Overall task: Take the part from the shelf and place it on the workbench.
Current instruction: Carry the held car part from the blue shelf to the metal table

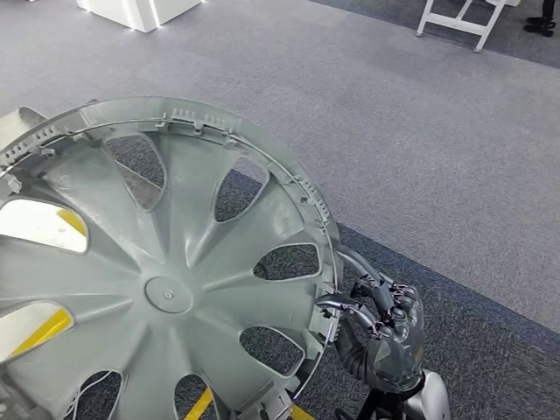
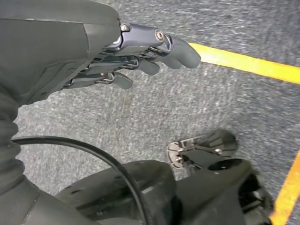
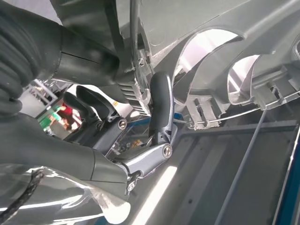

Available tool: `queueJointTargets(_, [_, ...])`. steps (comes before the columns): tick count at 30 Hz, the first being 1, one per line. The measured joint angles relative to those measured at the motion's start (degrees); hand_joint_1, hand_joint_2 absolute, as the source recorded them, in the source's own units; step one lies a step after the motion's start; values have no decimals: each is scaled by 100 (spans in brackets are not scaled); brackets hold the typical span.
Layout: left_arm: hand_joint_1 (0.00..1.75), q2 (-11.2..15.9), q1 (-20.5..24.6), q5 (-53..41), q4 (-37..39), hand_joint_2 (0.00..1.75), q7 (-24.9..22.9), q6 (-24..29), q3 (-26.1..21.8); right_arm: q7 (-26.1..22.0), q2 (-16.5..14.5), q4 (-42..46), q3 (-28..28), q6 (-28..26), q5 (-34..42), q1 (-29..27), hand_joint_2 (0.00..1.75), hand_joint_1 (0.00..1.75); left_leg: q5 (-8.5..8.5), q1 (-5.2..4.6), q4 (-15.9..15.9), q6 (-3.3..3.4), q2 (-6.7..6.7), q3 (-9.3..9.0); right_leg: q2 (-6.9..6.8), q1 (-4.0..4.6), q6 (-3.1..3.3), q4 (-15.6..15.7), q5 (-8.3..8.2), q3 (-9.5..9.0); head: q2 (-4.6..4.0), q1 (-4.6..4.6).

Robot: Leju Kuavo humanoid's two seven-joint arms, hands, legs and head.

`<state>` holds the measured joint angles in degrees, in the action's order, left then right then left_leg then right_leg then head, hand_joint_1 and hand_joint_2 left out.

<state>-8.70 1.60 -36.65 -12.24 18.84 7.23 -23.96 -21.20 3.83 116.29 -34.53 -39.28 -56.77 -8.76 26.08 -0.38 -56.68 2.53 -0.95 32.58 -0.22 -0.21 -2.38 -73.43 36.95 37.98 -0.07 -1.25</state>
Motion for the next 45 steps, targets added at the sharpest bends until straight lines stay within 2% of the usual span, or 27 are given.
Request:
queueJointTargets(1, [0, 0, -3, 0, 0, 175, 0, 0, 0, 0, 0, -1, 0, 0, 1, 0, 175, 175, -28, -1, -7, -9, -50, 36, 7, -1, 4, 122, -96, -113, 0, 0])
queueJointTargets(4, [0, -5, 5, -1, 0, 175, 0, 0, 0, -1, 0, -1, 0, 0, 3, 5, 175, 175, -98, -4, -30, -70, -208, 114, 191, -26, 26, 1300, -514, -857, 0, 2])
queueJointTargets(6, [0, -4, 12, -3, 0, 175, 3, 0, 0, -2, 0, 0, 1, 0, 8, 6, 175, 175, -149, -16, -55, -129, -299, 169, 308, -36, 47, 1714, -565, -1100, 0, 4])
queueJointTargets(8, [0, 4, -1, -9, 0, 175, 9, 0, -1, -2, 0, -1, 2, 0, 13, 7, 175, 175, -192, -15, -75, -182, -362, 217, 241, -30, 102, 1738, -589, -1074, 0, 2])
queueJointTargets(9, [0, 7, -10, -12, 0, 175, 14, 0, -1, -2, 0, -1, 2, 0, 12, 10, 175, 175, -161, -14, -118, -207, -323, 251, 190, -32, 149, 1741, -609, -1054, 0, 10])
queueJointTargets(10, [0, 10, -18, -19, 0, 175, 20, 0, -1, -2, 0, -1, 2, 0, 13, 11, 175, 175, -59, -11, -239, -234, -247, 313, 136, -36, 196, 1747, -633, -1034, 0, 21])
queueJointTargets(12, [0, 11, -16, -36, 0, 175, 32, 0, 0, 0, 0, -1, 2, 0, 14, 5, 175, 175, 341, 1, -821, -293, -53, 551, 17, -33, 268, 1752, -674, -995, 0, 46])
queueJointTargets(14, [0, 10, -11, -51, 0, 175, 38, 1, 0, 2, 0, -1, 2, 0, 15, -3, 175, 175, 688, 25, -1548, -334, 17, 802, -106, -19, 286, 1741, -695, -951, 0, 50])
queueJointTargets(15, [0, 10, -15, -55, 0, 175, 39, 4, 0, 2, 0, -1, 2, 0, 16, -4, 175, 175, 714, 33, -1718, -340, 27, 826, -166, -13, 286, 1735, -700, -937, 0, 51])
queueJointTargets(16, [0, 9, -20, -59, 0, 175, 39, 8, 0, 2, 0, -1, 2, 0, 16, -3, 175, 175, 635, 38, -1675, -337, 36, 753, -223, -9, 284, 1730, -702, -930, 0, 51])
queueJointTargets(17, [0, 9, -24, -62, 0, 175, 39, 13, 0, 2, 0, -1, 2, 0, 15, -2, 175, 175, 472, 39, -1418, -324, 54, 584, -274, -3, 280, 1726, -700, -933, 0, 51])
queueJointTargets(19, [0, 11, -24, -67, 0, 175, 39, 20, 0, 2, 0, -1, 2, 0, 13, 3, 175, 175, 173, 6, -641, -252, 203, 136, -365, 18, 264, 1722, -691, -945, 0, 51])
queueJointTargets(21, [0, 15, -15, -70, 0, 175, 40, 24, 0, 2, 0, -1, 2, 0, 10, 7, 175, 175, 105, -50, -165, -168, 352, -103, -443, 39, 224, 1717, -691, -936, 0, 49])
queueJointTargets(23, [0, 17, -13, -74, 0, 175, 40, 27, 0, 2, 0, -1, 2, 0, 9, 13, 175, 175, 130, -70, -65, -105, 327, -104, -523, 49, 168, 1722, -698, -925, 0, 46])
queueJointTargets(24, [0, 16, -18, -74, 0, 175, 40, 28, -1, 2, 0, -1, 2, 0, 8, 17, 175, 175, 119, -57, -21, -76, 284, -107, -504, 48, 137, 1705, -672, -908, 0, 46])
queueJointTargets(26, [0, 14, -18, -75, 0, 175, 41, 31, -2, 2, 0, -1, 3, 0, 0, 22, 175, 175, 75, -19, 48, -16, 198, -116, -299, 35, 81, 1412, -475, -759, 0, 22])
queueJointTargets(28, [0, 7, -6, -82, 0, 175, 42, 33, -2, 5, 0, -2, 4, 0, -3, 18, 175, 175, 50, -7, 58, 17, 108, -100, -59, 9, 43, 657, -124, -379, 0, -5])
queueJointTargets(29, [0, 5, -3, -86, 0, 175, 42, 33, -2, 8, 0, -2, 4, 0, -3, 15, 175, 175, 47, -8, 51, 22, 60, -90, -17, 3, 27, 275, 1, -182, 0, -11])
queueJointTargets(30, [0, 3, -5, -90, 0, 175, 42, 33, -2, 13, 0, -3, 4, 0, -3, 14, 175, 175, 46, -9, 43, 24, 8, -85, -1, -1, 15, 34, 34, -48, 0, -11])
queueJointTargets(31, [0, 2, -9, -92, 0, 175, 42, 33, -2, 20, 0, -5, 4, 0, -6, 14, 175, 175, 46, -9, 30, 23, -45, -82, 5, -4, 9, 25, -55, -23, 0, -11])
queueJointTargets(33, [0, -3, -10, -96, 0, 175, 41, 41, -2, 41, 0, -7, 4, 0, -21, 15, 175, 175, 54, -6, -4, 11, -163, -81, 64, -21, 12, 648, -489, -288, 0, -13])
queueJointTargets(35, [0, -8, 3, -105, 0, 175, 40, 69, -2, 60, 0, -10, 4, 0, -44, 21, 175, 175, 66, -20, -64, -30, -269, -41, 260, -51, 31, 1371, -762, -621, 0, -9])
queueJointTargets(37, [0, -10, 7, -112, 0, 175, 39, 96, -2, 73, 0, -13, 3, 0, -62, 25, 175, 175, 50, -21, -110, -94, -352, 35, 369, -56, 69, 1589, -763, -719, 0, -4])
queueJointTargets(39, [0, -8, -7, -115, 0, 175, 39, 107, -2, 82, 0, -13, 2, 0, -74, 27, 175, 175, 38, -5, -136, -153, -394, 86, 289, -58, 127, 1604, -784, -716, 0, -5])
queueJointTargets(40, [0, -5, -12, -121, 0, 175, 39, 114, -2, 87, 0, -13, 1, 0, -79, 30, 175, 175, 86, -8, -196, -182, -336, 118, 238, -67, 159, 1615, -795, -718, 0, 4])
queueJointTargets(43, [0, -4, 1, -158, 0, 175, 39, 129, -2, 97, 0, -13, 0, 0, -90, 27, 175, 175, 561, 7, -1002, -279, -38, 482, 46, -86, 226, 1635, -805, -722, 0, 48])
queueJointTargets(45, [0, -4, 2, -184, 0, 175, 39, 129, -2, 99, 0, -14, 0, 0, -93, 25, 175, 175, 806, 43, -1665, -323, 22, 774, -82, -83, 232, 1633, -801, -717, 0, 52])
